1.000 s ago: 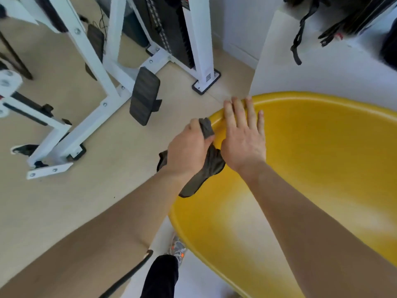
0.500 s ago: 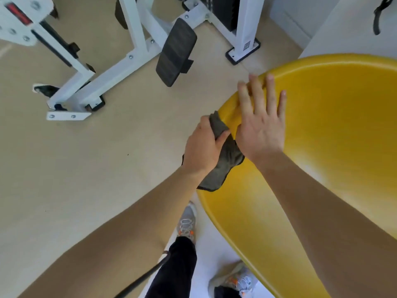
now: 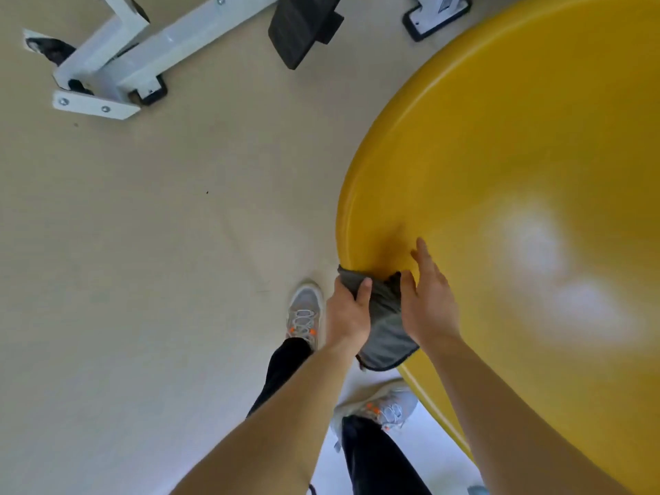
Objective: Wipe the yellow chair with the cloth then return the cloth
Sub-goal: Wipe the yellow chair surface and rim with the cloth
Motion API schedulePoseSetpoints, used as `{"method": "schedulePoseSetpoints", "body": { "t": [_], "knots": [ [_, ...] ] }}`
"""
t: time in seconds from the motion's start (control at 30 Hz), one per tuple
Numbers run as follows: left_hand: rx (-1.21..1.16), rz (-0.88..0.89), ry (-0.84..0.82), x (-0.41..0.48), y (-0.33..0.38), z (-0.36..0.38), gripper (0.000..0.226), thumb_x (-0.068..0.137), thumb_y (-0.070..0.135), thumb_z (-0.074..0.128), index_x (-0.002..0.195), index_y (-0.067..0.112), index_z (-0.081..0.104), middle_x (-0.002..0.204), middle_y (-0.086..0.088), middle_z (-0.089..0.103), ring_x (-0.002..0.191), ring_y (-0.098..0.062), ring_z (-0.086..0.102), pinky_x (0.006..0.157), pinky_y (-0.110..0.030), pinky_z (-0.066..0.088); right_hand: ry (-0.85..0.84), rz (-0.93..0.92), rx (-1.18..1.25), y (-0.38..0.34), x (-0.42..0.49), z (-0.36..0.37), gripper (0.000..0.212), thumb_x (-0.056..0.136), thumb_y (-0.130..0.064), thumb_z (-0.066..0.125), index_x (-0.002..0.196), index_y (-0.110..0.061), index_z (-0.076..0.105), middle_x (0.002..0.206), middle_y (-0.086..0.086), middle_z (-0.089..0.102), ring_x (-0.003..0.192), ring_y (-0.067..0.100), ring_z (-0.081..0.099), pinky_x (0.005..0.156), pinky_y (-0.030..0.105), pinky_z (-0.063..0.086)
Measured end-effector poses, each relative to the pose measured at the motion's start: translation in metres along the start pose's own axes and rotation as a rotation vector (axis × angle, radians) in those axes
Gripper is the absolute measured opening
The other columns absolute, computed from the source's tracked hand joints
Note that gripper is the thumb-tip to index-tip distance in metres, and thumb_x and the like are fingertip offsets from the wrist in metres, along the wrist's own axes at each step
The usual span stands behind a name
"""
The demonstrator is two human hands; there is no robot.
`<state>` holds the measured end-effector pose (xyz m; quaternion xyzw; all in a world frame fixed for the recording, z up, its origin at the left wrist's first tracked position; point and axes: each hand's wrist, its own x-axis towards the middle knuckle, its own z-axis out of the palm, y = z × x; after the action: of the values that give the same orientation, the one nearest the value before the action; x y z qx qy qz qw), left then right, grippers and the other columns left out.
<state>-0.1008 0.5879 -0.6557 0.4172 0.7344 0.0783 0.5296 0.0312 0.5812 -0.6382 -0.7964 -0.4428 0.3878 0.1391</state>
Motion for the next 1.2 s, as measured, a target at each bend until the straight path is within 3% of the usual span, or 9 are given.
{"method": "schedulePoseSetpoints", "body": {
  "t": [0.13,0.27,0.33,0.43,0.6,0.7,0.9,1.03,1.2],
  "knots": [
    [-0.041,0.179,0.270,0.016,0.064,-0.031,0.034,0.103,0.040,0.044,0.120,0.012,0.053,0.099,-0.002,0.065,0.088,-0.023,0.064,0.070,-0.026,0.041,0.060,0.137,0.151,0.027,-0.035,0.028,0.053,0.104,-0.027,0.039,0.155,-0.023,0.026,0.148,0.001,0.045,0.132,0.026,0.048,0.101,0.047,0.046],
    [-0.061,0.397,0.343,0.026,0.108,-0.051,0.029,0.106,0.034,0.036,0.119,0.013,0.053,0.083,0.016,0.054,0.071,0.006,0.052,0.062,-0.004,0.039,0.013,0.205,0.225,0.032,-0.064,0.058,0.060,0.102,-0.026,0.045,0.157,-0.019,0.023,0.149,0.005,0.041,0.132,0.030,0.046,0.104,0.049,0.043],
    [-0.192,0.224,0.284,0.031,0.079,-0.040,0.036,0.106,0.041,0.031,0.116,0.015,0.054,0.085,0.011,0.056,0.076,0.001,0.054,0.070,-0.012,0.043,0.007,0.204,0.156,0.031,-0.073,0.071,0.077,0.097,-0.033,0.057,0.160,-0.017,0.015,0.151,0.009,0.037,0.133,0.032,0.038,0.109,0.047,0.036],
    [-0.533,-0.176,0.127,0.029,0.020,-0.016,0.043,0.101,0.051,0.031,0.095,0.024,0.064,0.101,-0.006,0.068,0.095,-0.023,0.066,0.092,-0.043,0.053,0.077,0.188,0.057,0.032,-0.069,0.083,0.093,0.088,-0.044,0.069,0.160,-0.020,0.016,0.147,0.013,0.035,0.127,0.035,0.036,0.105,0.045,0.036],
    [-0.638,-0.406,-0.104,0.009,-0.025,0.012,0.054,0.094,0.062,0.043,0.108,0.019,0.072,0.119,-0.013,0.070,0.111,-0.029,0.065,0.101,-0.043,0.049,0.213,0.007,0.093,0.033,-0.063,0.098,0.075,0.087,-0.012,0.066,0.154,-0.011,0.034,0.132,0.017,0.049,0.110,0.037,0.047,0.094,0.051,0.047],
    [-0.743,-0.451,-0.268,0.012,-0.023,-0.003,0.067,0.081,0.073,0.046,0.118,0.024,0.072,0.118,-0.006,0.073,0.116,-0.025,0.065,0.105,-0.042,0.046,0.239,-0.108,0.123,0.017,-0.061,0.095,0.079,0.086,-0.005,0.051,0.158,-0.017,0.022,0.128,0.015,0.052,0.102,0.034,0.048,0.089,0.048,0.047],
    [-0.703,0.038,-0.045,0.027,0.049,-0.061,0.064,0.089,0.064,0.043,0.129,0.018,0.062,0.120,-0.010,0.070,0.110,-0.028,0.068,0.098,-0.045,0.053,0.303,-0.195,0.184,-0.046,-0.024,0.072,0.071,0.101,-0.030,0.050,0.160,-0.025,0.011,0.131,0.014,0.047,0.108,0.032,0.047,0.088,0.044,0.047],
    [-0.345,0.436,0.088,0.024,0.110,-0.079,0.048,0.095,0.047,0.054,0.131,0.015,0.053,0.120,0.000,0.066,0.103,-0.010,0.066,0.081,-0.021,0.058,0.464,-0.243,0.314,-0.095,0.014,0.056,0.072,0.100,-0.032,0.051,0.160,-0.019,0.013,0.124,0.014,0.049,0.103,0.029,0.051,0.085,0.041,0.050],
    [0.058,0.455,0.099,0.029,0.044,-0.046,0.052,0.094,0.046,0.058,0.130,0.009,0.052,0.108,0.005,0.065,0.089,-0.003,0.064,0.067,-0.003,0.047,0.415,-0.181,0.152,-0.046,-0.006,0.084,0.060,0.101,-0.030,0.046,0.158,-0.019,0.028,0.119,0.016,0.053,0.099,0.035,0.052,0.082,0.047,0.048]
  ]
}}
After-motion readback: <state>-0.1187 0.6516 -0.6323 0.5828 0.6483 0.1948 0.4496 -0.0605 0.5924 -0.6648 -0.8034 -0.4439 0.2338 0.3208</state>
